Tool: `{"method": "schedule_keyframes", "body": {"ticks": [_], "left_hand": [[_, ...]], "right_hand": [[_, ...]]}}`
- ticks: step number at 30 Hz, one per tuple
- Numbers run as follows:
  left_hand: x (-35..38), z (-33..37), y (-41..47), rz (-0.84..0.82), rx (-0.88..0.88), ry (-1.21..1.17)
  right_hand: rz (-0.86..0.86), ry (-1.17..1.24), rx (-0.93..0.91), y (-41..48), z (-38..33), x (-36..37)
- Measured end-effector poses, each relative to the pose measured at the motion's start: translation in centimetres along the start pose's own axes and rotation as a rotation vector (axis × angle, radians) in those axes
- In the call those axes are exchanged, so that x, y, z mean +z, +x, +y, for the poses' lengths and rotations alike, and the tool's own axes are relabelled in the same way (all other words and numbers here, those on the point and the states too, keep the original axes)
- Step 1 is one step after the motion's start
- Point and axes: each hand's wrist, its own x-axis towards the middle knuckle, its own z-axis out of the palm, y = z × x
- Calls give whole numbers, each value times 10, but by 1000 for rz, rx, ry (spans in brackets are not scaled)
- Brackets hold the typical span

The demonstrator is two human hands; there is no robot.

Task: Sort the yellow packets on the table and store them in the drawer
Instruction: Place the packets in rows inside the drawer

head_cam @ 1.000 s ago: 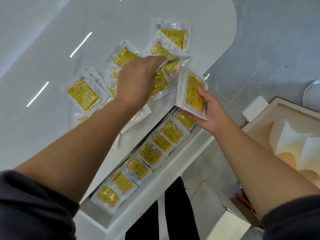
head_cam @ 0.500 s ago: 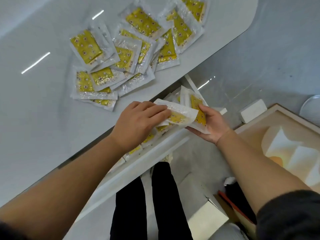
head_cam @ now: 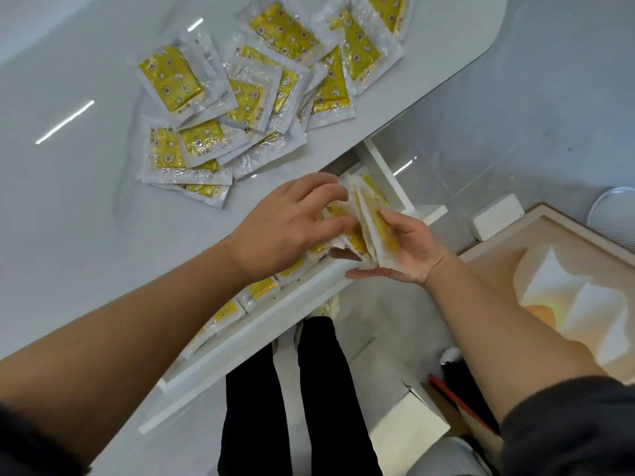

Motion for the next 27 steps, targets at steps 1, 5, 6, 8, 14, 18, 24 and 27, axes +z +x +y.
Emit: {"method": "schedule_keyframes", "body": {"ticks": [1, 5, 6, 8, 14, 18, 24, 27], "left_hand": [[2, 4, 3, 0, 5, -29], [6, 18, 4, 8, -95, -117], [9, 20, 0, 10, -127, -131], [13, 24, -11, -1, -189, -189], [11, 39, -30, -16, -642, -510], [22, 41, -36, 49, -847, -565], [72, 19, -68, -390, -1181, -425], [95, 5, -78, -577, -1436, -473]], "right_hand": [[37, -1, -25, 4, 2, 4], [187, 54, -200, 19, 9, 8], [177, 72, -222, 21, 11, 8], [218, 71, -225, 25, 14, 5], [114, 49, -227, 29, 19, 11], [240, 37, -197, 31, 21, 10], [463, -52, -170, 33, 14, -6], [533, -183, -150, 38, 9, -14]]}}
